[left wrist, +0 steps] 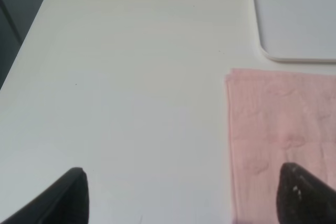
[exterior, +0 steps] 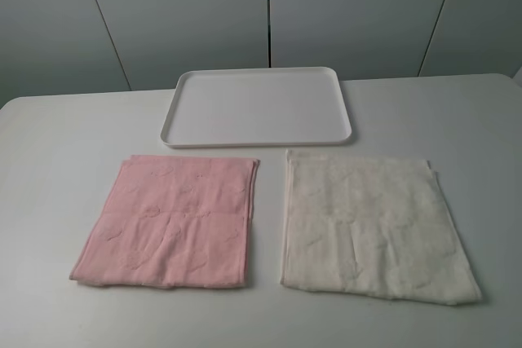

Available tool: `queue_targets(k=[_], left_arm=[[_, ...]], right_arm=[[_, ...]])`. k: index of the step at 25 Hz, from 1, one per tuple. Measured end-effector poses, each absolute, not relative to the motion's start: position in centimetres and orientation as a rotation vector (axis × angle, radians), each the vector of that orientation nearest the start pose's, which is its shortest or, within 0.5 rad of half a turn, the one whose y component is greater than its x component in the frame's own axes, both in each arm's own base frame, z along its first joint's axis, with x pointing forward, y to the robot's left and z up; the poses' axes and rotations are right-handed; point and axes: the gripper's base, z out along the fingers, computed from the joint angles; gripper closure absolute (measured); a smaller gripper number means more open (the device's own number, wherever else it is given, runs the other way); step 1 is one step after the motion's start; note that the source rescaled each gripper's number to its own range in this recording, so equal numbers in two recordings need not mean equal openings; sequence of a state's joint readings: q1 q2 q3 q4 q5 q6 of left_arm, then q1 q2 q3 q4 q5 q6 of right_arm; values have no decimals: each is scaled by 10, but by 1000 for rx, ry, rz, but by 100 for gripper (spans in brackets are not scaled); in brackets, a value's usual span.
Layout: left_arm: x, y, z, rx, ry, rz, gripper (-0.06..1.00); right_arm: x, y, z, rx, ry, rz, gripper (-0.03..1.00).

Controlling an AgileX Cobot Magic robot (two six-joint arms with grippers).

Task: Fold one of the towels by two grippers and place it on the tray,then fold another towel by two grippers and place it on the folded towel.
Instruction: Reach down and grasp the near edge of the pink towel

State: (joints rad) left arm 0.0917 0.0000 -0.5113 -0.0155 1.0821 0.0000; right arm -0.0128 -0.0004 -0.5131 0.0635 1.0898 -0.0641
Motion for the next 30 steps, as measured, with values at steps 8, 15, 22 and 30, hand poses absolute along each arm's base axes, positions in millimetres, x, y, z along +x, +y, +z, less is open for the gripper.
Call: queue_targets(k=[8,15,22,30], left_arm=[[-7,-2,279,-93,2052,38,1],[-7,-2,279,-93,2052,38,1],[-7,-1,279,-94,2053,45,1],[-7,-1,279,-88,2053,53,1]], right_arm=[[-8,5,279,-57,2057,29,-3],[-8,5,279,-57,2057,29,-3],[-8,5,279,-57,2057,29,-3],[-8,7,279,-59,2056,62,-3]])
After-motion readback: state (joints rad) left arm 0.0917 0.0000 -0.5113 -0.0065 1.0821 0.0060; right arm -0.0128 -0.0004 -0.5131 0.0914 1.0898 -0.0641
